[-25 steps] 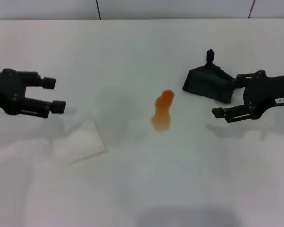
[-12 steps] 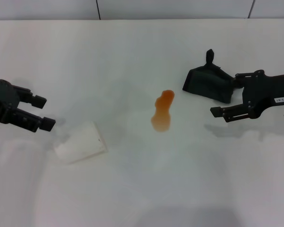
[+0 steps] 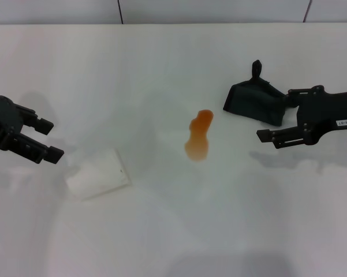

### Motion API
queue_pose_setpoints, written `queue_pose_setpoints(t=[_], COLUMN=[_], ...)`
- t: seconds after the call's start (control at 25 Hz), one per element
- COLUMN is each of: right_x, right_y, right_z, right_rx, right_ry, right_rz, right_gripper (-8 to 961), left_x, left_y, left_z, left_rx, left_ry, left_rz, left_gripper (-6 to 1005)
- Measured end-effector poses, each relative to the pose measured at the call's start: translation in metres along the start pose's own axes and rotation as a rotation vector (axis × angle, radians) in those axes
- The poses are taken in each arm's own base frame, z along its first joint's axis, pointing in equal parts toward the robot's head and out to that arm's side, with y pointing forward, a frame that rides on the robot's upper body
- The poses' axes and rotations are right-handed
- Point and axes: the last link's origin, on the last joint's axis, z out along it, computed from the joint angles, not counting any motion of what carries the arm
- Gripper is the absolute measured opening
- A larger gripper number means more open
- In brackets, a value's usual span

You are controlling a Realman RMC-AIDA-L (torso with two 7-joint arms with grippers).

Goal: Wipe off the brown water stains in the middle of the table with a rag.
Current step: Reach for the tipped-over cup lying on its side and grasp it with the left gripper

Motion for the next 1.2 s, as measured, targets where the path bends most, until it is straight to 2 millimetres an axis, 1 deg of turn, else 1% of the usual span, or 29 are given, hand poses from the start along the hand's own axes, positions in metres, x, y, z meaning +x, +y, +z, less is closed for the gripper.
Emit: queue_pose_setpoints(t=[0.6, 0.8, 1.2], right_x=[-0.002, -0.002, -0.001], right_y=[0.001, 0.001, 0.001], right_z=[0.001, 0.001, 0.000], right_rx=[-0.003, -0.004, -0.002], right_ry=[-0.013, -0.013, -0.012], right_rz=[0.001, 0.001, 0.004], right_gripper=[812, 812, 810], left_x=[0.003, 0.001, 0.009], left_y=[-0.001, -0.004, -0.006], left_z=[0.024, 0.031, 0.034], left_rx=[-0.016, 0.003, 0.018], left_ry=[-0.037, -0.100, -0.116], left_rz=[0.054, 0.054, 0.076], left_gripper=[890, 890, 890])
